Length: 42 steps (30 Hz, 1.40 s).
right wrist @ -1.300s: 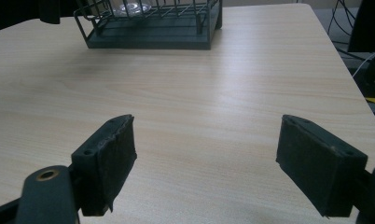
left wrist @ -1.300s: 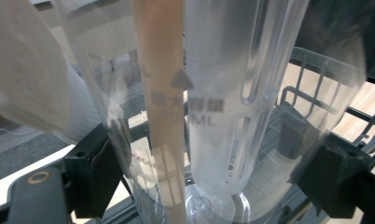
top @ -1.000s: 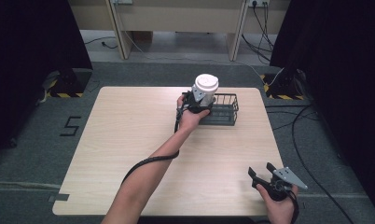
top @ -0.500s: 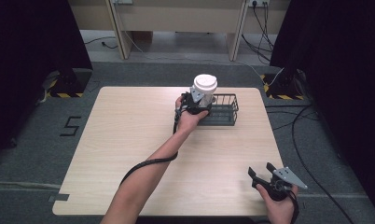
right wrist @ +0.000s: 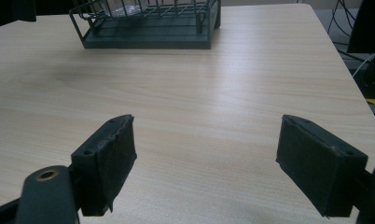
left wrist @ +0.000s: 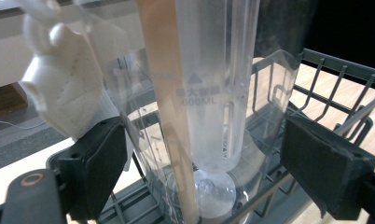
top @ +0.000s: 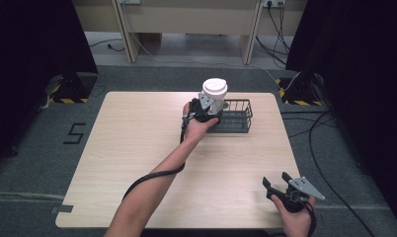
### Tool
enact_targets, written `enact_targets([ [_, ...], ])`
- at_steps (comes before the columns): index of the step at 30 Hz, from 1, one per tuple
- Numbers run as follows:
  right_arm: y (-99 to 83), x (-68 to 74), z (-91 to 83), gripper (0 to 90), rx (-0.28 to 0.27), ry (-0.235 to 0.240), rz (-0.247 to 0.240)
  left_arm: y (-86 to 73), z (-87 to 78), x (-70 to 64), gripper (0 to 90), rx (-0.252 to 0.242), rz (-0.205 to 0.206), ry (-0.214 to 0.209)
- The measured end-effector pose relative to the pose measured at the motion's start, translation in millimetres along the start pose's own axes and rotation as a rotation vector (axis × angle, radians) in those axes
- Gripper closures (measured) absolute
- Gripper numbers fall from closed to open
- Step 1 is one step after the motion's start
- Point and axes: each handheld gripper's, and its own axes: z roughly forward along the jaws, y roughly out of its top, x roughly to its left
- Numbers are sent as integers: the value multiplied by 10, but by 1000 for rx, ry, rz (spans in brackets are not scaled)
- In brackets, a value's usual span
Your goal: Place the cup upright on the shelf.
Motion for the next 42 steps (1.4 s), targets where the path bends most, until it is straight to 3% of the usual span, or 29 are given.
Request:
enact_targets([
  [16,1,-2,1,200,-2,-5,-15,-114,-279,14,145,8,24,-25],
  [31,0,9,1,201,2,-6,-7,-266,-758,105,145,-17,1,-51],
  [42,1,0,0,200,-3,-12,-15,-405,-1064,153,146,-29,22,-64],
])
